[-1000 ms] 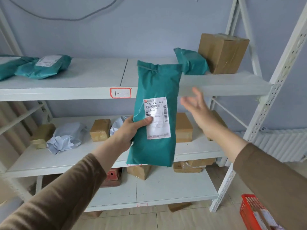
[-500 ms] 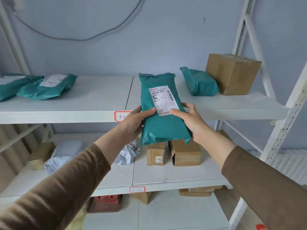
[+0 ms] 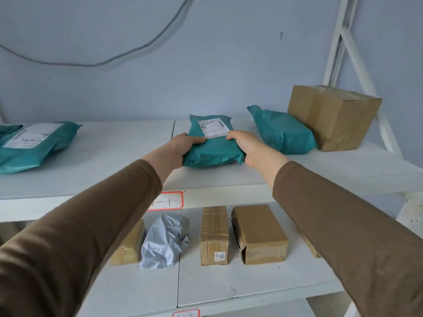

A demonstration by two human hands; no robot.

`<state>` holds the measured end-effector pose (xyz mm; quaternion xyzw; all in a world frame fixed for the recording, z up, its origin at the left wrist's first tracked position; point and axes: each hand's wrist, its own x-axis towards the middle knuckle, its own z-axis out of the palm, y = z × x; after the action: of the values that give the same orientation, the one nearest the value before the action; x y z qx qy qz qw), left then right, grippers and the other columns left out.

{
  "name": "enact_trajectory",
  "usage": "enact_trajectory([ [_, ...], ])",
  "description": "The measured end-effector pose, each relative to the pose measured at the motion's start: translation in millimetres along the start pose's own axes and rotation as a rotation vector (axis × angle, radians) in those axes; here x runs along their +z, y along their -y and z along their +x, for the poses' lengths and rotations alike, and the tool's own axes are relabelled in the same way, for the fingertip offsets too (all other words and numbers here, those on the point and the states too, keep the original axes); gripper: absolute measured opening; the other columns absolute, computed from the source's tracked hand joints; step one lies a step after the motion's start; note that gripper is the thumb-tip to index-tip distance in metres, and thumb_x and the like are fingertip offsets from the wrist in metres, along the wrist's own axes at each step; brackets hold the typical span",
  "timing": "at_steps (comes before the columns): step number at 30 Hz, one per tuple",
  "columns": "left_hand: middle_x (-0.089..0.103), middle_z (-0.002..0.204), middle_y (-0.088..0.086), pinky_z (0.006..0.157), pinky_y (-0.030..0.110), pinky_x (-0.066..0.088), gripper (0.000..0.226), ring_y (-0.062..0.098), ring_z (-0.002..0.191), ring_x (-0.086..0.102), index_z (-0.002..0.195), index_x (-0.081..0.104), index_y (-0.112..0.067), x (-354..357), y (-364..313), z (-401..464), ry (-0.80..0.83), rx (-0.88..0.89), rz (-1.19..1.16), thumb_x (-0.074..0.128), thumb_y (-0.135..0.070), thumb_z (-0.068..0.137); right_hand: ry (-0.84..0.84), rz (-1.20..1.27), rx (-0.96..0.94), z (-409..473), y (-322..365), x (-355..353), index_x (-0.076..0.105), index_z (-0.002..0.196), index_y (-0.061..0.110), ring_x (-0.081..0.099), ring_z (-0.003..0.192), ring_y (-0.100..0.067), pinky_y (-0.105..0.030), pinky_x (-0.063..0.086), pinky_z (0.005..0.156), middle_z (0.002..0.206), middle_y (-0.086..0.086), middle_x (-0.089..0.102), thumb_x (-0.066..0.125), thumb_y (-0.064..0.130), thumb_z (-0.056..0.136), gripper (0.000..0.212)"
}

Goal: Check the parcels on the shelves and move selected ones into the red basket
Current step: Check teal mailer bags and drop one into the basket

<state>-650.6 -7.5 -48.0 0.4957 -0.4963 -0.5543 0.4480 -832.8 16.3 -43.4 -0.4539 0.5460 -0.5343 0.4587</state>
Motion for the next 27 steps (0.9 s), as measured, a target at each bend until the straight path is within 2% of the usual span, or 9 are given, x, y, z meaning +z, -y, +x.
enact_trajectory([
  [3, 0.074, 0.127, 0.014, 0.07, 0.036, 0.064, 0.045, 0.028, 0.091, 0.076, 0.136, 0.058, -0.01, -2.2, -0.8, 27.9, -0.033, 0.022, 0.037, 0.076, -0.012, 0.094, -0.041, -0.1, -0.067, 23.0, -4.9, 4.1, 0.069, 0.108, 0.011, 0.066, 0.076, -0.021, -0.024, 0.05, 0.059, 0.103, -0.012, 0.072, 0.062, 0.006, 0.093, 0.017],
  [5, 0.072, 0.131, 0.013, 0.08, 0.039, 0.064, 0.051, 0.03, 0.1, 0.075, 0.138, 0.057, -0.008, -2.6, -1.2, 38.5, -0.056, 0.038, 0.08, 0.078, -0.012, 0.092, -0.058, -0.15, -0.101, 31.7, -8.2, 4.0, 0.068, 0.109, 0.012, 0.069, 0.089, -0.024, -0.024, 0.053, 0.062, 0.115, -0.014, 0.071, 0.063, 0.007, 0.095, 0.015],
  [7, 0.063, 0.14, 0.006, 0.096, 0.042, 0.058, 0.067, 0.032, 0.119, 0.068, 0.147, 0.05, -0.009, -1.8, -6.3, 42.0, -0.097, 0.063, 0.212, 0.082, -0.021, 0.09, -0.071, -0.262, -0.168, 32.6, -7.5, -0.4, 0.06, 0.138, 0.01, 0.063, 0.124, -0.026, -0.027, 0.054, 0.091, 0.144, -0.011, 0.059, 0.063, 0.015, 0.098, 0.04],
  [9, 0.046, 0.153, 0.008, 0.111, 0.047, 0.047, 0.089, 0.035, 0.14, 0.05, 0.16, 0.035, -0.015, -0.5, -20.8, 41.4, -0.222, 0.14, 0.48, 0.082, -0.037, 0.089, -0.115, -0.373, -0.301, 24.9, 0.4, -12.2, 0.045, 0.154, 0.01, 0.048, 0.144, -0.021, -0.027, 0.04, 0.111, 0.16, -0.005, 0.046, 0.061, 0.021, 0.101, 0.056],
  [11, 0.034, 0.164, 0.012, 0.118, 0.05, 0.04, 0.09, 0.037, 0.148, 0.039, 0.164, 0.029, -0.019, 7.8, -41.3, 37.5, -0.298, 0.28, 0.604, 0.078, -0.041, 0.092, -0.203, -0.476, -0.501, 15.9, 13.4, -32.0, 0.053, 0.15, 0.015, 0.051, 0.14, -0.016, -0.028, 0.038, 0.114, 0.154, 0.0, 0.054, 0.057, 0.022, 0.103, 0.048],
  [14, 0.031, 0.169, 0.005, 0.106, 0.033, 0.038, 0.078, 0.028, 0.15, 0.039, 0.165, 0.028, -0.02, 45.7, -70.0, 26.2, -0.133, 0.422, 0.464, 0.069, -0.031, 0.1, -0.399, -0.569, -0.64, 12.4, 32.2, -75.0, 0.062, 0.14, 0.023, 0.054, 0.135, -0.015, -0.03, 0.041, 0.111, 0.145, 0.007, 0.061, 0.054, 0.026, 0.104, 0.037],
  [19, 0.034, 0.168, 0.01, 0.118, 0.036, 0.032, 0.074, 0.027, 0.153, 0.036, 0.163, 0.031, -0.011, 139.2, -67.1, 7.6, 0.197, 0.259, 0.287, 0.065, -0.038, 0.102, -0.54, -0.583, -0.339, 25.8, 38.5, -141.4, 0.052, 0.147, 0.023, 0.059, 0.126, -0.023, -0.03, 0.046, 0.091, 0.146, 0.0, 0.057, 0.056, 0.038, 0.102, 0.048],
  [23, 0.041, 0.16, 0.001, 0.122, 0.033, 0.031, 0.067, 0.023, 0.151, 0.037, 0.158, 0.038, -0.012, 187.8, -30.2, 14.9, 0.245, 0.056, 0.138, 0.064, -0.039, 0.103, -0.445, -0.421, -0.105, 46.4, 15.1, -166.3, 0.059, 0.138, 0.007, 0.063, 0.123, -0.031, -0.036, 0.05, 0.092, 0.128, -0.004, 0.065, 0.067, 0.04, 0.095, 0.054],
  [27, 0.062, 0.144, 0.009, 0.115, 0.04, 0.048, 0.043, 0.028, 0.131, 0.061, 0.144, 0.055, -0.008, 209.1, -9.4, 16.6, 0.265, -0.007, -0.041, 0.061, -0.026, 0.106, -0.35, -0.202, -0.004, 47.5, -4.7, -176.7, 0.054, 0.146, 0.009, 0.058, 0.131, -0.027, -0.039, 0.046, 0.11, 0.145, -0.005, 0.06, 0.074, 0.052, 0.084, 0.078],
])
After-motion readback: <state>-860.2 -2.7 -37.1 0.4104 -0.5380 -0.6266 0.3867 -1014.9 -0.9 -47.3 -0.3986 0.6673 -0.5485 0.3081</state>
